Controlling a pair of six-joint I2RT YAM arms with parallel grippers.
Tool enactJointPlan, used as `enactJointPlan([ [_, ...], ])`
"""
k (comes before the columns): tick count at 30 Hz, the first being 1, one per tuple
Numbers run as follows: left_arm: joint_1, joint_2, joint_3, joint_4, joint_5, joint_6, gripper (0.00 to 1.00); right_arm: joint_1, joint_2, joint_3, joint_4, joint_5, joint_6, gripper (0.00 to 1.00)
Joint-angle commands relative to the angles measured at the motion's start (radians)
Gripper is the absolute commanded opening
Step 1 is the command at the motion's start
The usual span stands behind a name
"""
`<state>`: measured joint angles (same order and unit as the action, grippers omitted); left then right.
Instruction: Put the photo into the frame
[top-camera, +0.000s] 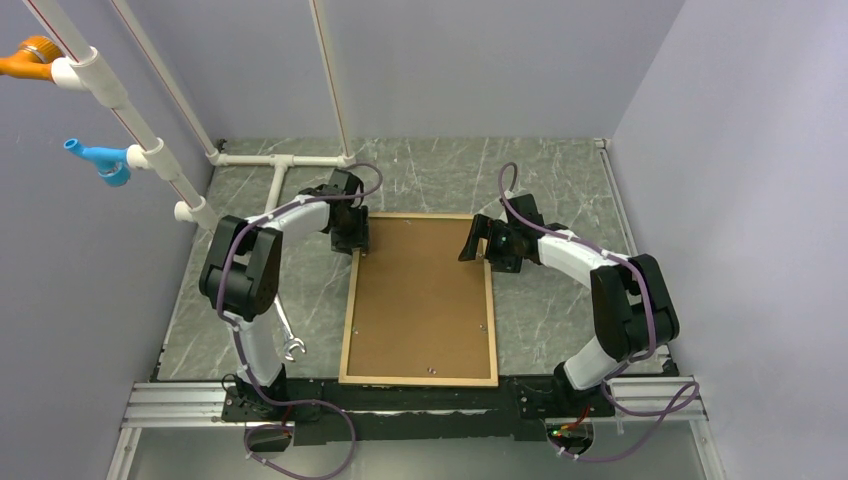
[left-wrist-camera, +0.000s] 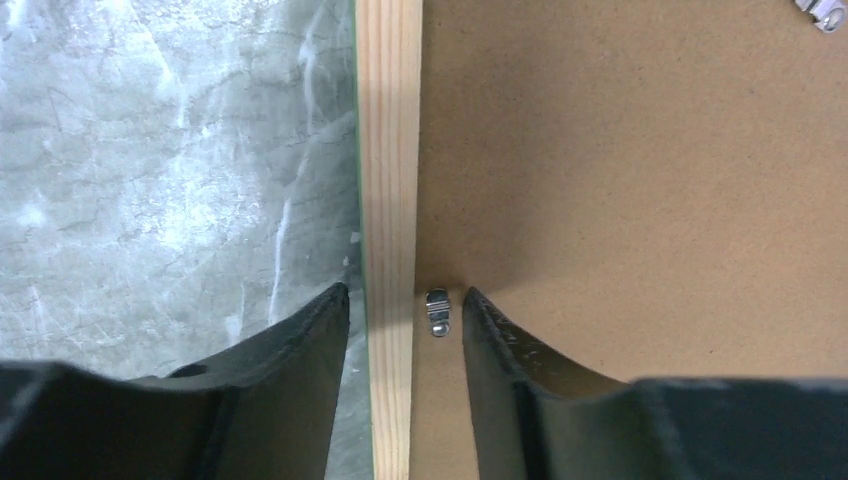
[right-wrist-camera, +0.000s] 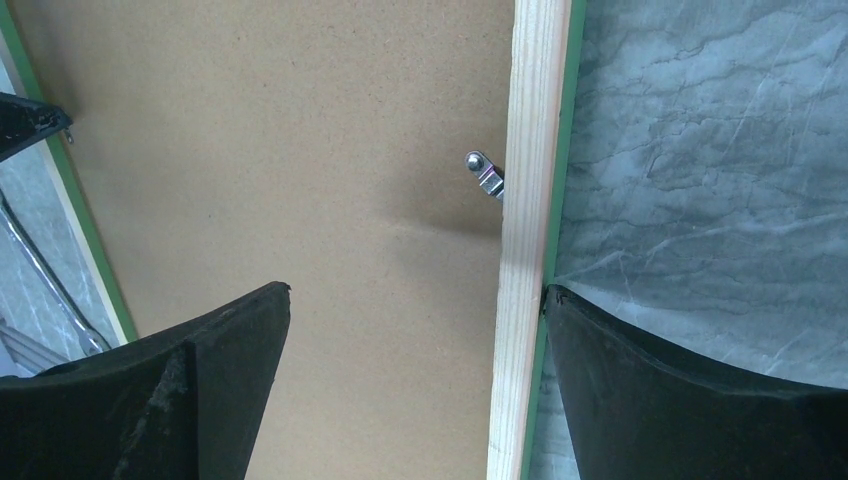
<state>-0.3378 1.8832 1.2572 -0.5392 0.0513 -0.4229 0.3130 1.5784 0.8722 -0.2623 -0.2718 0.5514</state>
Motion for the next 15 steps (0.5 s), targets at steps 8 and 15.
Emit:
enactJointPlan([
  [8, -0.007, 0.04, 0.015, -0.018, -0.084, 0.048, 0.0, -0.002, 0.021, 0.016, 0.052, -0.049, 0.008, 0.99],
  [15, -0.007, 0.0, -0.004, 0.01, -0.008, 0.048, 0.0, -0.001, 0.007, 0.011, 0.043, -0.043, 0.006, 0.99],
])
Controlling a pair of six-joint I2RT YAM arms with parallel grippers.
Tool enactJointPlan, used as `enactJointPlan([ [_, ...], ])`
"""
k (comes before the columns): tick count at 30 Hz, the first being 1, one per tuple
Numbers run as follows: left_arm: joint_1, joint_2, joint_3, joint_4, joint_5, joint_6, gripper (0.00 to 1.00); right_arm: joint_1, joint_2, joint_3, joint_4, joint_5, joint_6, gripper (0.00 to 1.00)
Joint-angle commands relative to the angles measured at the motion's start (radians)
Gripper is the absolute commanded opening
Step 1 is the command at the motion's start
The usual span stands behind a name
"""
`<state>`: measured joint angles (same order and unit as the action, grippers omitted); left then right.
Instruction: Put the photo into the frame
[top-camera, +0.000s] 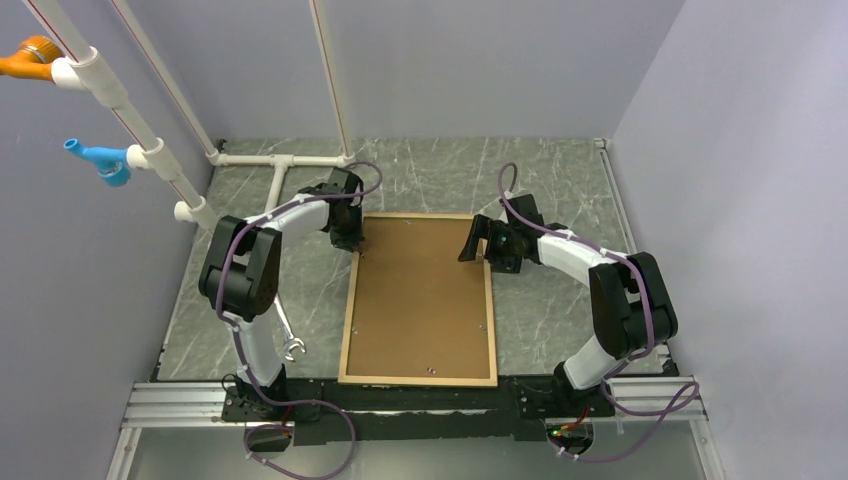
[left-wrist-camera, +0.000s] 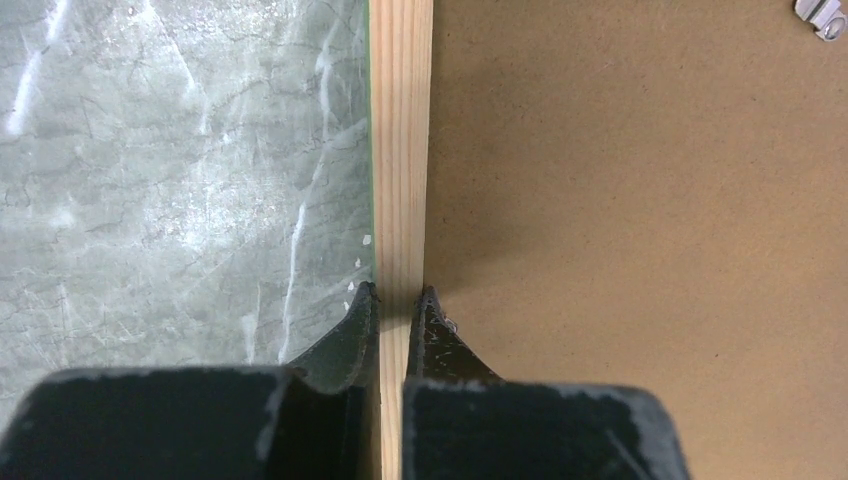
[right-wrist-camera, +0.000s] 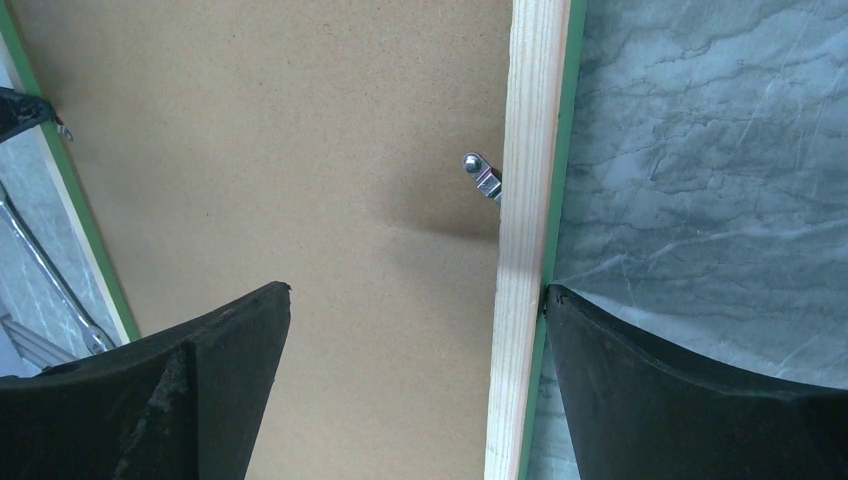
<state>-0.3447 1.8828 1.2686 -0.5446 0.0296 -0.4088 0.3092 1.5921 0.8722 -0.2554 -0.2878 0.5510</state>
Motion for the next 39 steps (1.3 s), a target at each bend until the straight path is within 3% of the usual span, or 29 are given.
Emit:
enactJointPlan([
  [1, 0.0, -0.008, -0.014, 0.018, 0.037, 0.032, 0.0, 0.002, -0.01, 0.011, 0.032, -0.025, 0.005, 0.99],
  [3, 0.002, -0.034, -0.014, 0.023, 0.073, 0.023, 0.0, 0.002, -0.02, 0.008, 0.026, -0.021, 0.002, 0.99],
  [4, 0.004, -0.052, -0.012, 0.024, 0.099, 0.016, 0.06, 0.002, -0.028, 0.005, 0.024, -0.019, 0.0, 0.99],
  [6, 0.017, -0.092, -0.014, 0.038, 0.162, -0.002, 0.36, 0.003, -0.046, -0.006, 0.027, -0.019, -0.002, 1.0],
  [8, 0.029, -0.131, -0.013, 0.048, 0.211, -0.026, 0.53, 0.002, -0.068, -0.018, 0.028, -0.016, -0.002, 1.0],
  [10, 0.035, -0.163, -0.012, 0.046, 0.231, -0.04, 0.62, 0.002, -0.086, -0.027, 0.018, -0.013, -0.004, 1.0],
  [12, 0.037, -0.186, -0.012, 0.032, 0.238, -0.039, 0.64, 0.002, -0.105, -0.039, 0.006, -0.008, -0.006, 1.0],
  [22, 0.015, -0.315, -0.221, -0.02, 0.134, -0.054, 0.59, 0.006, -0.173, -0.116, -0.056, 0.016, -0.008, 1.0],
  [27, -0.025, -0.318, -0.293, -0.025, 0.112, -0.044, 0.5, 0.007, -0.196, -0.146, -0.085, 0.024, -0.013, 1.0],
  [32, -0.047, -0.277, -0.339, 0.023, 0.152, -0.051, 0.26, 0.007, -0.246, -0.178, -0.101, 0.031, -0.003, 1.0],
  [35, -0.05, -0.253, -0.34, 0.051, 0.178, -0.074, 0.01, 0.007, -0.277, -0.18, -0.118, 0.039, 0.001, 1.0],
  [39, -0.05, -0.229, -0.317, 0.065, 0.178, -0.138, 0.0, 0.008, -0.314, -0.172, -0.142, 0.054, 0.001, 1.0],
])
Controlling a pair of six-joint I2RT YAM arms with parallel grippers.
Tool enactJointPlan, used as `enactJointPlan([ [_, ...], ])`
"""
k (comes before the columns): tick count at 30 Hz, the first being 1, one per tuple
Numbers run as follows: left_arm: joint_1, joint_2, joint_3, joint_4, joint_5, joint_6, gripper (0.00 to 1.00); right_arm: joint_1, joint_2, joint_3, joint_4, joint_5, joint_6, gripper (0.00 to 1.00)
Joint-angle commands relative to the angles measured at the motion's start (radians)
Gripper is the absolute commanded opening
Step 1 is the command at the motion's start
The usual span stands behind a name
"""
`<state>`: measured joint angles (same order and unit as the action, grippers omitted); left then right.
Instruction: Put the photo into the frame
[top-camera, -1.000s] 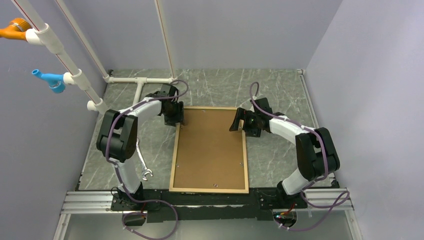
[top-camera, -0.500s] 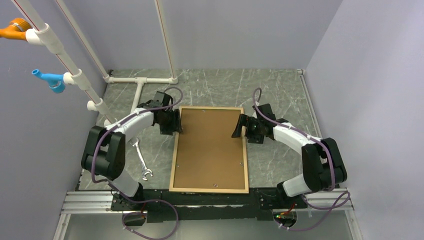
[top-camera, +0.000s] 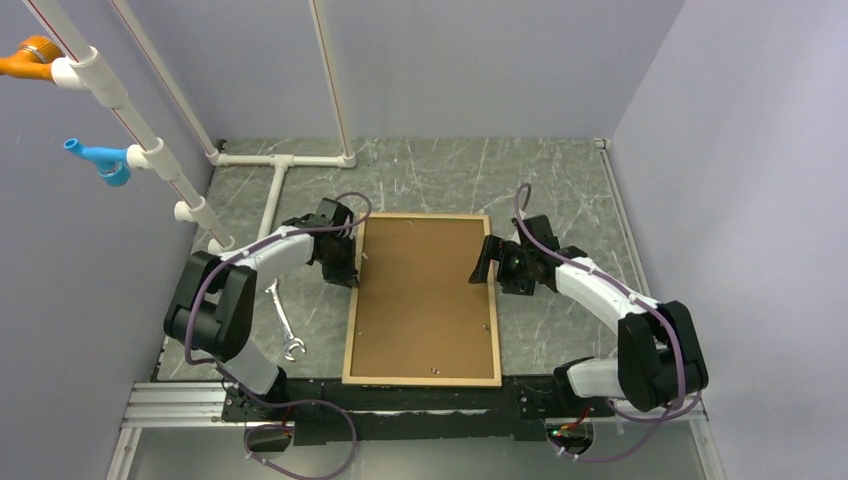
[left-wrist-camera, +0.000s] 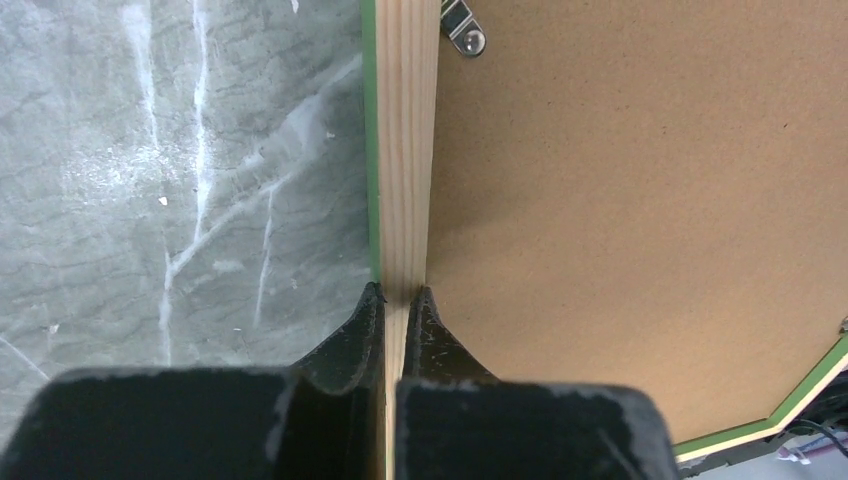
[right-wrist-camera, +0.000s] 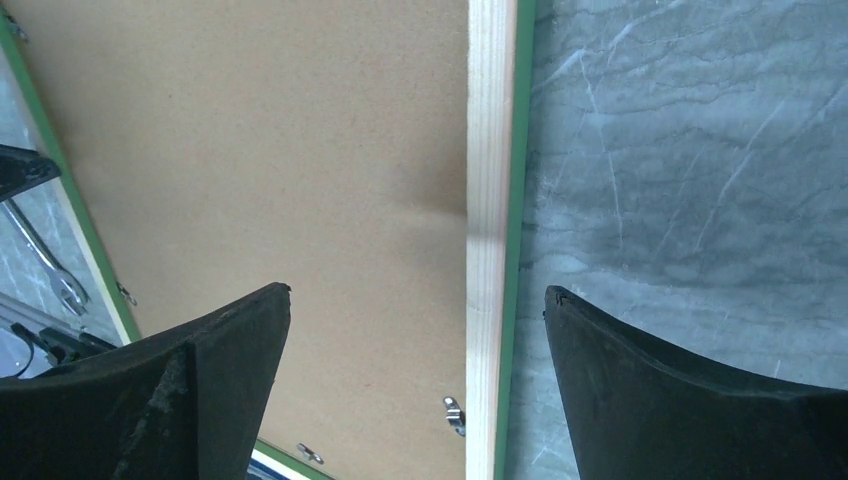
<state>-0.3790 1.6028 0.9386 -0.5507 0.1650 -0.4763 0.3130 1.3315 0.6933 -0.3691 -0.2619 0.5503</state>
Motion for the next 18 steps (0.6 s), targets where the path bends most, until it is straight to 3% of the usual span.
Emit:
enactJointPlan([
  [1, -0.015, 0.051, 0.017, 0.079, 0.045, -0.093, 0.0, 0.002, -0.062, 0.01, -0.034, 0.033, -0.001, 1.0],
  [7, -0.015, 0.018, 0.009, 0.14, -0.01, -0.27, 0.0, 0.002, -0.116, 0.028, -0.053, 0.056, 0.013, 1.0],
  [12, -0.014, -0.016, -0.008, 0.162, -0.12, -0.428, 0.0, -0.004, -0.142, 0.064, -0.126, 0.179, 0.137, 1.0],
  [18, -0.014, -0.04, -0.021, 0.174, -0.192, -0.558, 0.0, -0.007, -0.107, 0.122, -0.204, 0.134, 0.172, 1.0],
])
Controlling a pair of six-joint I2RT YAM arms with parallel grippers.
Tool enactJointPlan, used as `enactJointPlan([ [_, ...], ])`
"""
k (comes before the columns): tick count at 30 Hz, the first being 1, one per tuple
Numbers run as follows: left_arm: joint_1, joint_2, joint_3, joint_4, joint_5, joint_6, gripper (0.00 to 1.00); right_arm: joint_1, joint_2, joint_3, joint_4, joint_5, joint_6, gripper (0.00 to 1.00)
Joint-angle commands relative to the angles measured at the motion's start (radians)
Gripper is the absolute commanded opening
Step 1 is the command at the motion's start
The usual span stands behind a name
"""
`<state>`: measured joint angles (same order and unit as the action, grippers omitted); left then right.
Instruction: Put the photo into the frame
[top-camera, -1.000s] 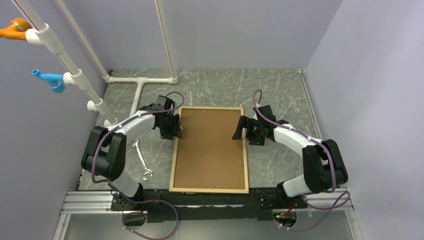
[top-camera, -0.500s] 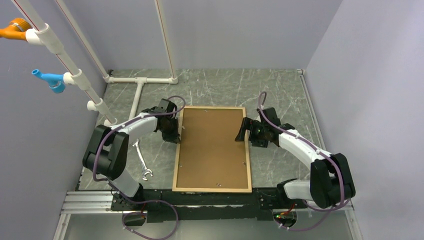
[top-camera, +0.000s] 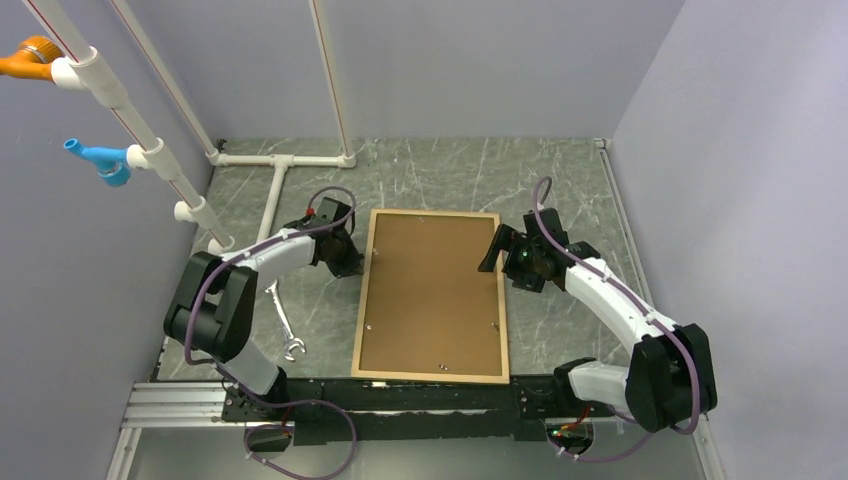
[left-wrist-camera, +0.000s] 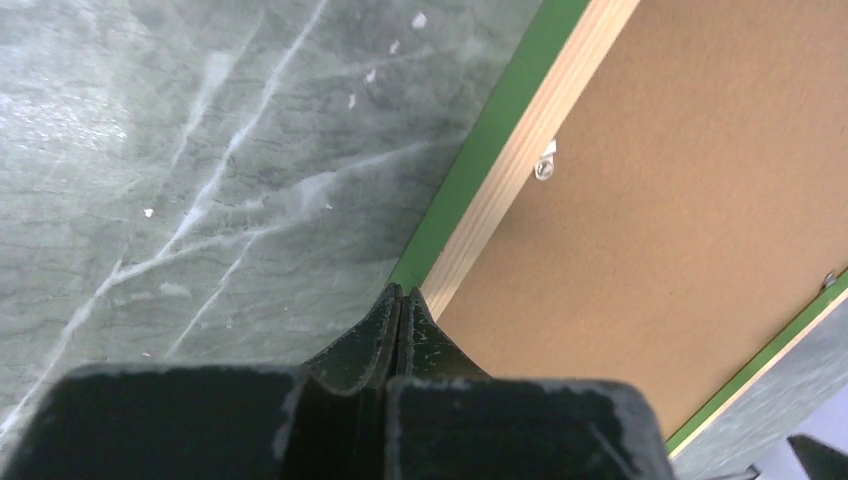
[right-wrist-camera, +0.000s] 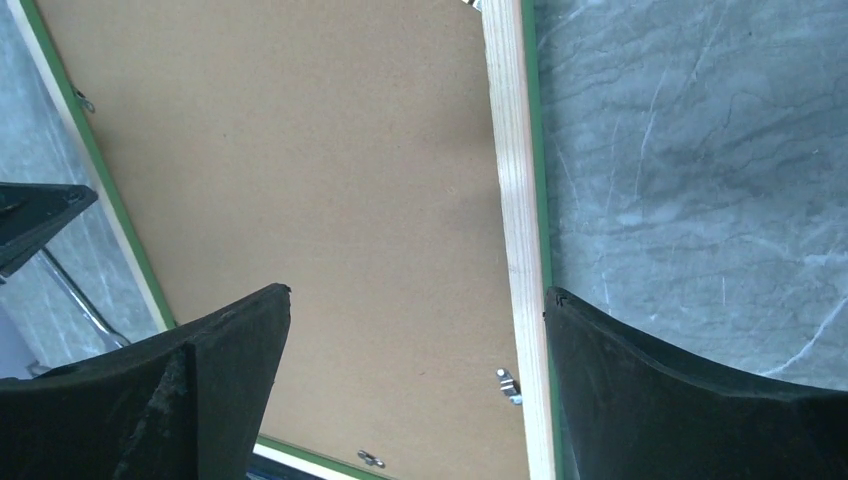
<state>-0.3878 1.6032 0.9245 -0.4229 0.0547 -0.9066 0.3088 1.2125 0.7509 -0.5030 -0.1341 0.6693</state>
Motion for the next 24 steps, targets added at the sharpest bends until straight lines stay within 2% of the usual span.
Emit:
enactJointPlan([
  [1, -0.005, -0.038, -0.003, 0.061, -0.072, -0.114, 0.0, -0.004, 0.017, 0.061, -0.07, -0.003, 0.046, 1.0],
  [5, -0.006, 0.014, 0.072, 0.039, -0.017, 0.01, 0.0, -0.003, 0.04, 0.034, -0.081, 0.014, 0.038, 1.0],
  [6, -0.007, 0.039, 0.094, 0.023, 0.003, 0.048, 0.04, -0.002, 0.049, 0.026, -0.077, 0.021, 0.036, 1.0],
  [9, -0.011, 0.064, 0.114, 0.006, 0.053, 0.141, 0.2, -0.004, 0.064, -0.001, -0.055, 0.015, 0.038, 1.0],
  [12, -0.025, 0.032, 0.067, 0.029, 0.037, 0.194, 0.47, -0.003, 0.077, -0.015, -0.045, 0.009, 0.035, 1.0],
  [15, -0.042, 0.02, 0.034, 0.026, 0.01, 0.254, 0.59, -0.003, 0.083, -0.021, -0.038, 0.012, 0.03, 1.0],
  [18, -0.072, 0.074, 0.065, -0.032, -0.05, 0.329, 0.59, -0.004, 0.092, -0.021, -0.032, 0.009, 0.026, 1.0],
  [21, -0.094, 0.141, 0.11, -0.081, -0.097, 0.379, 0.55, -0.004, 0.099, -0.019, -0.025, 0.004, 0.024, 1.0],
  [23, -0.105, 0.175, 0.126, -0.094, -0.107, 0.385, 0.48, -0.004, 0.103, -0.018, -0.025, 0.002, 0.024, 1.0],
  [24, -0.107, 0.186, 0.129, -0.092, -0.104, 0.382, 0.41, -0.004, 0.102, -0.018, -0.025, 0.003, 0.024, 1.0],
])
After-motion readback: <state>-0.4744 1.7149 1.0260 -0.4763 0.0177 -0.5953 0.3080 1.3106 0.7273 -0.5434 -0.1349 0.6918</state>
